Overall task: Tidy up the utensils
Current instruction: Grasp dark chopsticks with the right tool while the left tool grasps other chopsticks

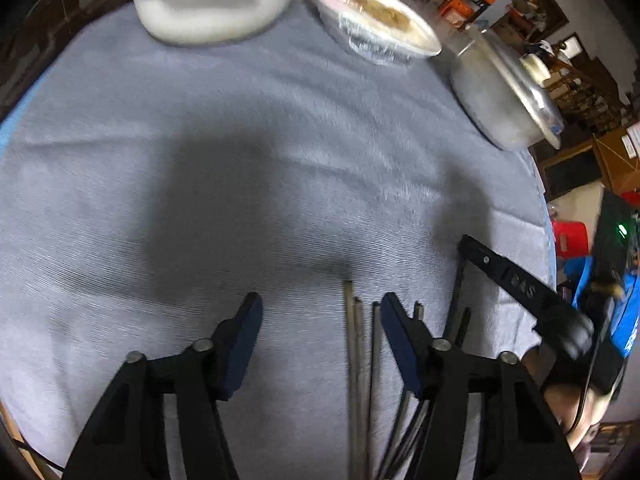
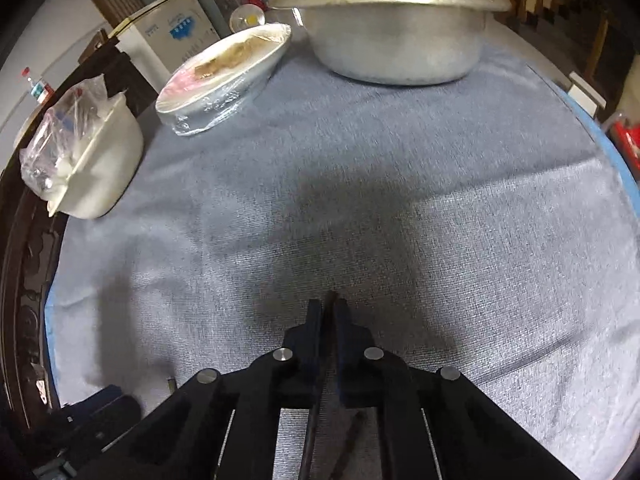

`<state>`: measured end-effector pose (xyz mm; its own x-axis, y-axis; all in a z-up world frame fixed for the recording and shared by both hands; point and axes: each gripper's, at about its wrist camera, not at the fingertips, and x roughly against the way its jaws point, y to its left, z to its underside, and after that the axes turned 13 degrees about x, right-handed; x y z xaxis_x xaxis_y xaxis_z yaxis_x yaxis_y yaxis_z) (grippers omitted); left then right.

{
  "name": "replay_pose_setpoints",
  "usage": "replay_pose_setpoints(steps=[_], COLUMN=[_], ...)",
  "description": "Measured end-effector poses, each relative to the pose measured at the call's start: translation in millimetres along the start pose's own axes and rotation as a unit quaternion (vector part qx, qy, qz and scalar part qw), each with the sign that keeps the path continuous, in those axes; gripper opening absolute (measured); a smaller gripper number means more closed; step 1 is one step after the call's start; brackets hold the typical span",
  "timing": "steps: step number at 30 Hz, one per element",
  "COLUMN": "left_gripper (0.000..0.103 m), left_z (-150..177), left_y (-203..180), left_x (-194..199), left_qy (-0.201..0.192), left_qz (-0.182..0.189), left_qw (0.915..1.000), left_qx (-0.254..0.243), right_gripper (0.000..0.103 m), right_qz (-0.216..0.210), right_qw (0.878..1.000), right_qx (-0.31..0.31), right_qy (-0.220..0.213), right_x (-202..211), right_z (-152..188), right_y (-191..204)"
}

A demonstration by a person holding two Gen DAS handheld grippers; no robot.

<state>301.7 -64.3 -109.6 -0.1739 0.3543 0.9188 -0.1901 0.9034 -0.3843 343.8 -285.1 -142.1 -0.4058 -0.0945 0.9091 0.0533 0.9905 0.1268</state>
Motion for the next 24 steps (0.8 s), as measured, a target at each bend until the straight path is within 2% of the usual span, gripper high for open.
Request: replay_pose_setpoints(steps=[3, 4, 7, 9, 10, 12, 19, 24], left_gripper=[0.046, 0.045, 0.042, 0.027, 0.024, 0.012, 0.009, 0.01], left_z=[0.9, 1.1, -1.3, -0.1, 2.7, 6.8, 11.1, 17.0], left_y=[-5.3, -7.5, -12.0, -14.0, -15.9, -19.6, -26.1, -26.8], left_x=[-12.6, -11.2, -13.6, -15.6, -15.3, -15.6, -14.1, -14.4], left_qy=[0.012, -0.001, -0.006, -0.008, -0.017, -0.028, -0.038, -0.051], left_qz=[-0.006, -0.008, -0.008, -0.012, -0.021, -0.041, -0.054, -0.059], left_qw=[0.9999, 0.9999, 0.9998, 0.9997, 0.9995, 0.9988, 0.9975, 0.9957], left_qx=[0.011, 0.01, 0.02, 0.019, 0.013, -0.001, -0.025, -0.05], right_gripper=[0.006, 0.006, 0.006, 0.006, 0.006, 0.006, 0.006, 0.006], right_qz=[-0.02, -0.03, -0.055, -0.064, -0.067, -0.077, -0.109, -0.112], right_qw=[1.0, 0.999, 0.997, 0.996, 0.995, 0.993, 0.987, 0.986], right_qx=[-0.007, -0.013, -0.025, -0.026, -0.028, -0.034, -0.047, -0.037], right_qy=[-0.017, -0.024, -0.046, -0.062, -0.068, -0.081, -0.109, -0.12], right_x=[4.8, 6.6, 18.3, 31.0, 36.3, 48.5, 66.9, 78.7], right_z=[5.6, 8.7, 18.0, 25.1, 27.9, 34.9, 55.1, 68.4], right_y=[-8.0, -12.8, -24.8, -32.4, -35.7, -43.9, -53.8, -51.5])
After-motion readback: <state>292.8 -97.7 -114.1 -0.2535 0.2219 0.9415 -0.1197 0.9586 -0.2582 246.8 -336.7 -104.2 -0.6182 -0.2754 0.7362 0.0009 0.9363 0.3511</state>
